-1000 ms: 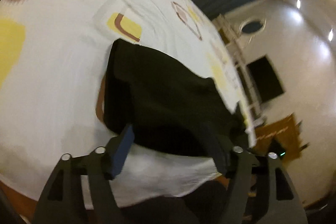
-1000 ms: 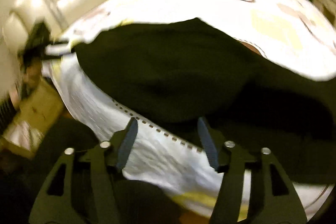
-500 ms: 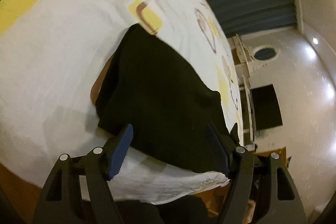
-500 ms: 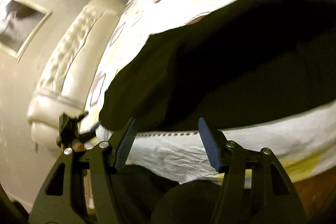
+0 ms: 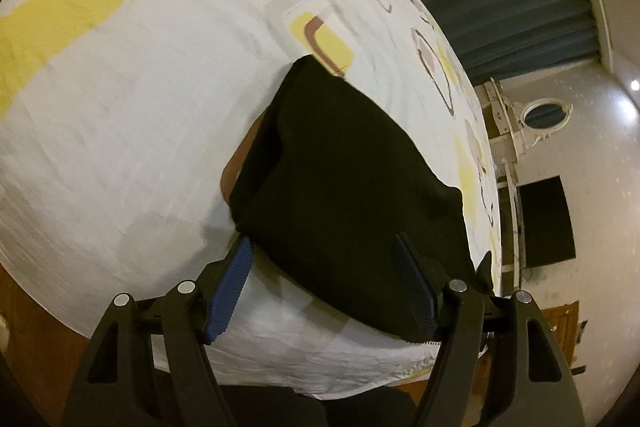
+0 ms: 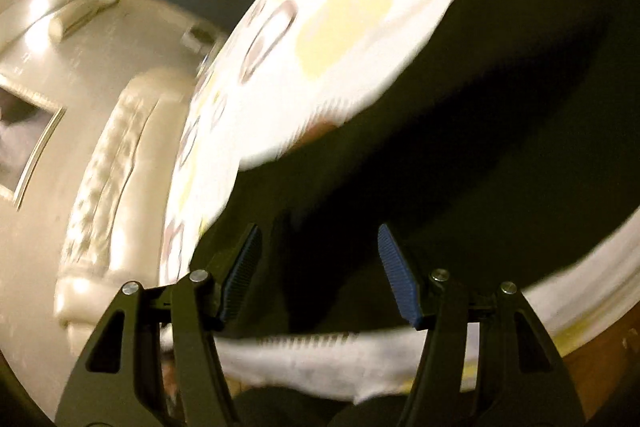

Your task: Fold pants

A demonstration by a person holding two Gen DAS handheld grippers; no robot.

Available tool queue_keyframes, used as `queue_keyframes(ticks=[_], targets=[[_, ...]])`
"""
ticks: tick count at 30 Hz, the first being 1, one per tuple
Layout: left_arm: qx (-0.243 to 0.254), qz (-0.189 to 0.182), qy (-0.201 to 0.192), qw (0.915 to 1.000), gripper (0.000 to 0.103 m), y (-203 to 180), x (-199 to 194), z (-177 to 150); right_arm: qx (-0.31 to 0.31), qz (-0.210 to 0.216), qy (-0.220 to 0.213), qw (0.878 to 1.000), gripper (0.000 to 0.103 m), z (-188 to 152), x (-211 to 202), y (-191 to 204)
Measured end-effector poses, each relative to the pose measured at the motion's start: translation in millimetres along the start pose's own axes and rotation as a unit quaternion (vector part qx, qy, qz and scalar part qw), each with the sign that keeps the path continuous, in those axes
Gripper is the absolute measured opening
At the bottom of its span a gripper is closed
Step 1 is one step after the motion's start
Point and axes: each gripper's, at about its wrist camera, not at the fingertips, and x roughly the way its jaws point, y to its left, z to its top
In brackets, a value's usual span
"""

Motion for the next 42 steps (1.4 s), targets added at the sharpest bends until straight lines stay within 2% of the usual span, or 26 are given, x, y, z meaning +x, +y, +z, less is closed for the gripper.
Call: queue_keyframes(ticks=[3, 6, 8, 12, 16, 18, 20, 22, 23, 25, 26, 28, 32, 34, 35, 36, 38, 40, 42], targets=[[0.023, 0.010, 0.007, 0.9997, 0.070, -11, -4, -5, 0.005, -0.057, -0.045, 0.997, 0.061, 65, -20, -13], [0.035, 0.023, 0.000, 0.9991, 0.070, -23, -6, -6, 0.015, -0.115, -0.062, 0.991, 0.061, 127, -20, -24], [0.038, 0.033, -0.007, 0.9987, 0.070, -31, -3, -3, 0.017, -0.169, -0.055, 0.984, 0.061, 166, -3, -31], [0.040, 0.036, -0.001, 0.9985, 0.070, -46, 18, 9, 0.028, -0.248, -0.034, 0.968, 0.061, 209, 42, -45], [0.060, 0.070, -0.007, 0.9957, 0.070, -56, 38, 13, 0.044, -0.300, -0.015, 0.953, 0.061, 231, 89, -64], [0.084, 0.097, -0.010, 0.9916, 0.071, -62, 49, 12, 0.046, -0.320, -0.008, 0.946, 0.061, 241, 107, -74], [0.097, 0.107, -0.011, 0.9895, 0.076, -65, 57, 10, 0.051, -0.344, 0.007, 0.937, 0.061, 246, 122, -85], [0.101, 0.116, -0.013, 0.9880, 0.076, -66, 63, 8, 0.045, -0.363, 0.005, 0.931, 0.060, 247, 128, -88], [0.103, 0.119, -0.015, 0.9874, 0.076, -67, 65, 7, 0.040, -0.371, 0.005, 0.928, 0.055, 248, 129, -87], [0.108, 0.121, -0.019, 0.9866, 0.079, -68, 68, 6, 0.029, -0.387, 0.003, 0.922, 0.033, 248, 126, -86], [0.109, 0.123, -0.019, 0.9862, 0.079, -68, 69, 5, 0.028, -0.387, 0.005, 0.922, 0.018, 249, 122, -90], [0.106, 0.124, -0.020, 0.9863, 0.080, -68, 69, 5, 0.045, -0.364, 0.006, 0.930, 0.008, 250, 112, -93], [0.099, 0.124, -0.020, 0.9871, 0.080, -68, 68, 4, 0.051, -0.292, -0.027, 0.955, 0.007, 256, 74, -77], [0.098, 0.127, -0.022, 0.9868, 0.080, -69, 69, 2, 0.040, -0.204, -0.069, 0.976, 0.007, 263, 34, -55], [0.096, 0.129, -0.023, 0.9867, 0.080, -69, 69, 1, 0.034, -0.179, -0.085, 0.980, 0.007, 265, 17, -46], [0.093, 0.129, -0.024, 0.9869, 0.081, -70, 68, 0, 0.019, -0.135, -0.113, 0.984, 0.007, 267, -13, -35], [0.087, 0.123, -0.021, 0.9883, 0.081, -70, 68, -2, -0.016, -0.069, -0.169, 0.983, 0.006, 261, -72, -23], [0.081, 0.122, -0.019, 0.9891, 0.081, -70, 69, -5, -0.032, -0.041, -0.202, 0.978, 0.006, 252, -112, -27], [0.083, 0.123, -0.020, 0.9888, 0.081, -71, 69, -8, -0.027, -0.020, -0.225, 0.974, 0.006, 229, -151, -52]])
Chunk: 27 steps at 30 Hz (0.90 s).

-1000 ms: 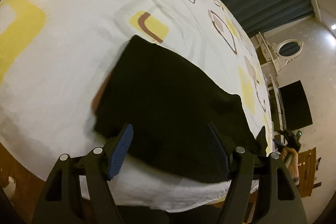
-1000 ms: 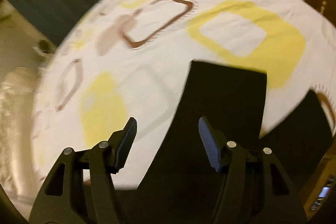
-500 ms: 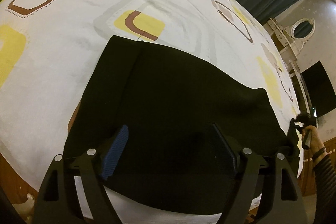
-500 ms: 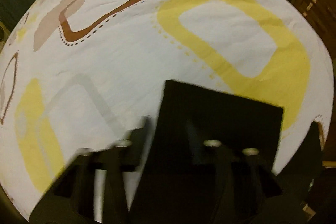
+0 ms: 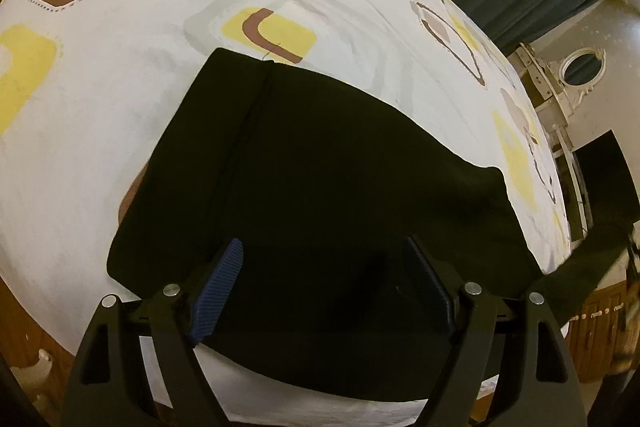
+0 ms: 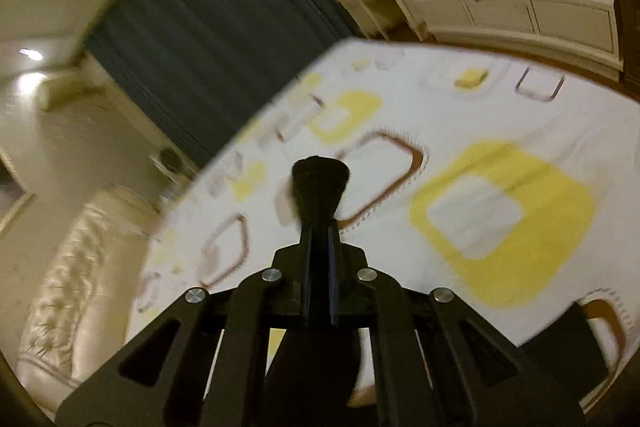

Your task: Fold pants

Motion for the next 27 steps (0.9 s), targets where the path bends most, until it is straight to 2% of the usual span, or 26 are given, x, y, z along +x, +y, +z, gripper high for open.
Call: queue_keyframes(ticks=[2, 5, 9, 11, 15, 22, 26, 27], targets=[[0.008, 0.004, -0.002, 1.0000, 0.081, -3, 0, -3, 0.020, 0.001, -0.009, 1.000, 0.006, -14, -30, -35], [0.016, 0.012, -0.004, 0.9998, 0.081, -7, 0, -6, 0.071, -0.021, 0.000, 0.997, 0.006, -56, -58, -112], [0.019, 0.022, -0.008, 0.9996, 0.081, -11, 0, -10, 0.161, -0.047, 0.022, 0.986, 0.006, -115, -72, -196], [0.017, 0.024, -0.009, 0.9995, 0.081, -12, 0, -11, 0.193, -0.051, 0.029, 0.979, 0.006, -141, -75, -222], [0.017, 0.027, -0.011, 0.9994, 0.081, -12, 1, -12, 0.204, -0.052, 0.032, 0.977, 0.006, -160, -72, -231], [0.021, 0.033, -0.019, 0.9990, 0.084, -17, 3, -17, 0.211, -0.061, 0.040, 0.975, 0.006, -167, -72, -238], [0.027, 0.035, -0.019, 0.9988, 0.084, -18, 3, -16, 0.206, -0.088, 0.058, 0.973, 0.012, -169, -88, -253], [0.028, 0.034, -0.019, 0.9988, 0.084, -18, 3, -16, 0.201, -0.095, 0.058, 0.973, 0.019, -167, -93, -253]])
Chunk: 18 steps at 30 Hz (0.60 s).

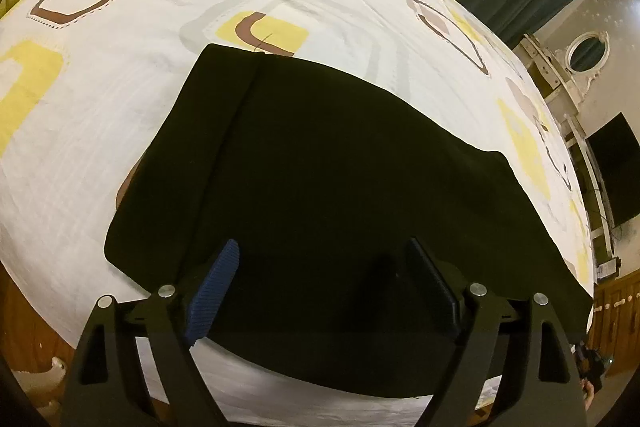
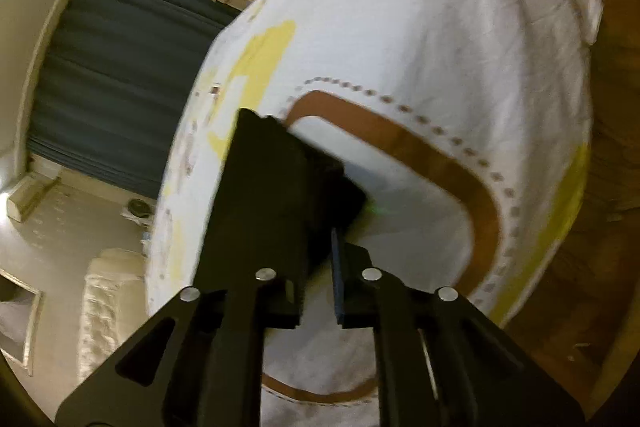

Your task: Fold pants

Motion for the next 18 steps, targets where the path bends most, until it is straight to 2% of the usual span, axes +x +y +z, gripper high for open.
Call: queue_keyframes(ticks=[3, 4, 5, 6, 10, 14, 16, 17, 18], targets=[[0.002, -0.002, -0.001, 1.0000, 0.084, 1, -1, 0, -0.031, -0.034, -0.032, 0.998, 0.025, 13, -22, 6], [0.002, -0.004, -0.002, 1.0000, 0.084, 1, -2, 0, -0.043, -0.030, -0.039, 0.998, 0.026, 21, -25, 10], [0.001, -0.005, -0.003, 1.0000, 0.084, 1, -2, 1, -0.053, -0.021, -0.039, 0.998, 0.039, 28, -26, 15], [-0.002, -0.008, -0.005, 1.0000, 0.084, 1, -4, 0, -0.064, -0.008, -0.028, 0.998, 0.056, 39, -22, 23], [-0.010, -0.010, -0.020, 0.9997, 0.084, -1, -13, 0, -0.128, 0.015, 0.014, 0.992, 0.060, 71, 14, 54], [0.008, 0.014, -0.031, 0.9994, 0.084, -6, -18, -5, -0.162, -0.019, 0.072, 0.984, 0.060, 87, 62, 60], [0.020, 0.030, -0.031, 0.9989, 0.084, -7, -19, -7, -0.165, -0.020, 0.106, 0.980, 0.067, 88, 81, 59], [0.026, 0.038, -0.030, 0.9985, 0.084, -8, -19, -9, -0.171, -0.013, 0.113, 0.979, 0.075, 86, 84, 63], [0.029, 0.042, -0.030, 0.9982, 0.084, -8, -19, -10, -0.179, -0.006, 0.123, 0.976, 0.073, 84, 86, 67]])
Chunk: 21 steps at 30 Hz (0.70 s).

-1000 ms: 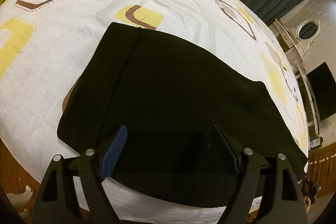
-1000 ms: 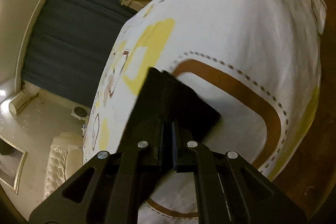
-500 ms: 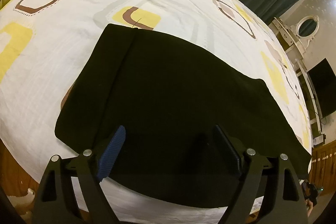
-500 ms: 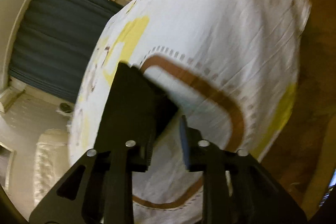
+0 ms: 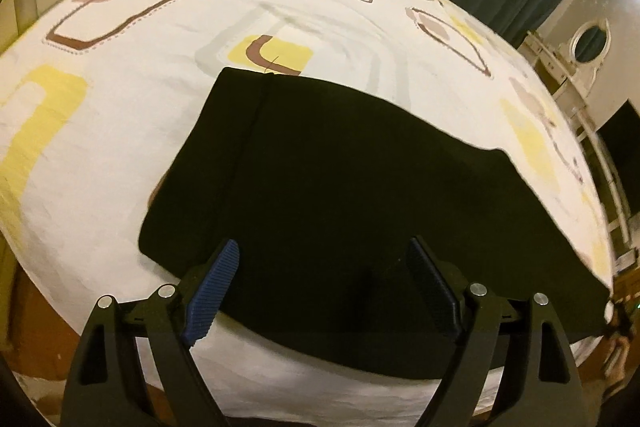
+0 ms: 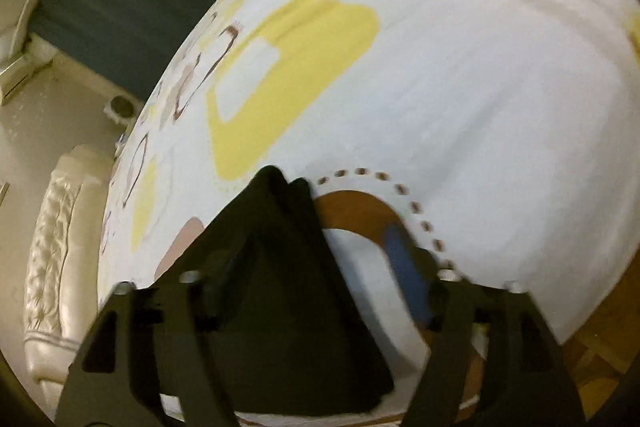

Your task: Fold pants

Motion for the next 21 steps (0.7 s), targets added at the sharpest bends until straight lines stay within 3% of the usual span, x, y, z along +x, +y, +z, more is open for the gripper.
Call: queue_keyframes(ticks=[1, 3, 5, 8, 11, 15, 17, 19, 21], targets=[[0.002, 0.004, 0.001, 1.0000, 0.084, 0, 1, 0, -0.022, 0.017, 0.026, 0.999, 0.066, -2, 7, 10], [-0.003, 0.009, 0.003, 0.9999, 0.084, 1, 3, 0, -0.086, -0.029, 0.047, 0.995, 0.040, -7, 16, 31], [-0.009, 0.009, 0.006, 0.9999, 0.084, 0, 6, 1, -0.119, -0.040, 0.065, 0.990, 0.019, -11, 22, 47], [-0.009, 0.011, 0.010, 0.9998, 0.084, -7, 9, 4, -0.147, -0.083, 0.036, 0.985, 0.016, -2, 8, 65], [-0.002, 0.012, 0.008, 0.9999, 0.084, -15, 10, 6, -0.161, -0.083, -0.021, 0.983, 0.014, 11, -20, 75], [0.010, 0.009, 0.007, 0.9999, 0.084, -24, 13, 3, -0.139, -0.138, 0.027, 0.980, 0.013, 8, 16, 38], [0.015, 0.011, 0.011, 0.9998, 0.084, -26, 16, 1, -0.114, -0.117, 0.024, 0.986, 0.015, 4, 18, 27], [0.016, 0.012, 0.017, 0.9996, 0.084, -27, 19, 0, -0.064, -0.070, 0.024, 0.995, 0.020, 9, 7, 11], [0.018, 0.012, 0.017, 0.9996, 0.084, -27, 19, -1, -0.041, -0.051, 0.018, 0.998, 0.032, 13, -12, -2]])
